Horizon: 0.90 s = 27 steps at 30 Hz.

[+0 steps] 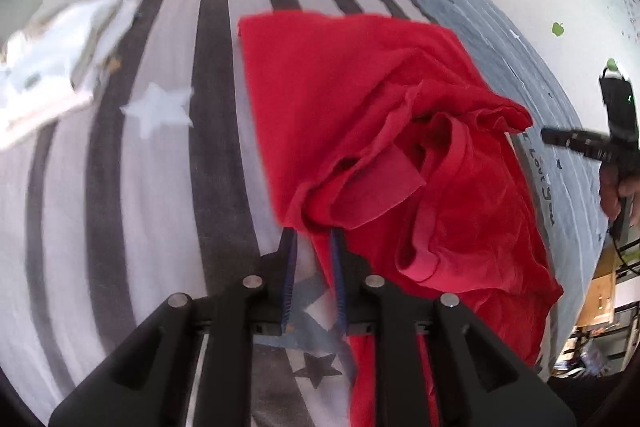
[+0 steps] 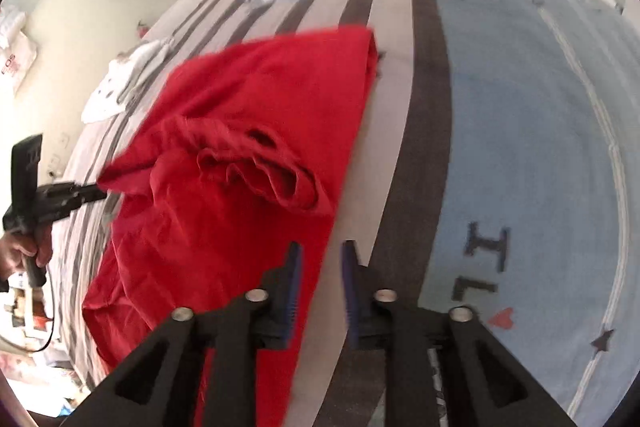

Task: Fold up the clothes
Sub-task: 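Lift the hem with both grippers and fold it toward the collar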

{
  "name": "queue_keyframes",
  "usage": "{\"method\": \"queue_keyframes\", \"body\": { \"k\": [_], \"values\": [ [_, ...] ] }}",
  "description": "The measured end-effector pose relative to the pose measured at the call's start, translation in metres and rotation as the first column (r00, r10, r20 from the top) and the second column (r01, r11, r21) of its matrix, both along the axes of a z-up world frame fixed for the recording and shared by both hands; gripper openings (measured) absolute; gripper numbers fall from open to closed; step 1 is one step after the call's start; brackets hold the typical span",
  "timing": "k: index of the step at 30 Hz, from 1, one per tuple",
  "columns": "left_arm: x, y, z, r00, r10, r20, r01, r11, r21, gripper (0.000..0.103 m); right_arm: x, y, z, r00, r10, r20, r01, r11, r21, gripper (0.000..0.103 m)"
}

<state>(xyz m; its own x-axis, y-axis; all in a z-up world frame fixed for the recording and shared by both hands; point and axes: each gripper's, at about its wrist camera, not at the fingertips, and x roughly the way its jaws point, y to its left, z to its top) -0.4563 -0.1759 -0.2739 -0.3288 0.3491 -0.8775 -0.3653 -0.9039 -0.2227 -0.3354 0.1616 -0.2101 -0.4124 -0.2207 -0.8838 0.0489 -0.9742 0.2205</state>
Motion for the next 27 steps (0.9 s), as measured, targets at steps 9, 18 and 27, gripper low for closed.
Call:
{"method": "queue_keyframes", "body": {
  "k": [9,18,27],
  "values": [
    [-0.038,0.059,-0.015,0.994,-0.071,-0.078,0.071,0.997,-0.002,0.036,-0.054,-0.053,-0.004,0.985,0.142,-0.1,-0.133,0.987,0.093,0.049],
    [-0.05,0.069,-0.026,0.991,-0.124,-0.047,0.124,0.992,-0.002,0.006,-0.069,-0.04,-0.025,0.991,0.129,-0.045,-0.13,0.991,-0.02,0.009],
    [-0.04,0.051,-0.019,0.996,-0.093,0.008,0.093,0.995,0.026,0.014,-0.045,-0.031,-0.018,0.989,0.148,-0.012,-0.149,0.986,-0.076,0.014]
  ]
}}
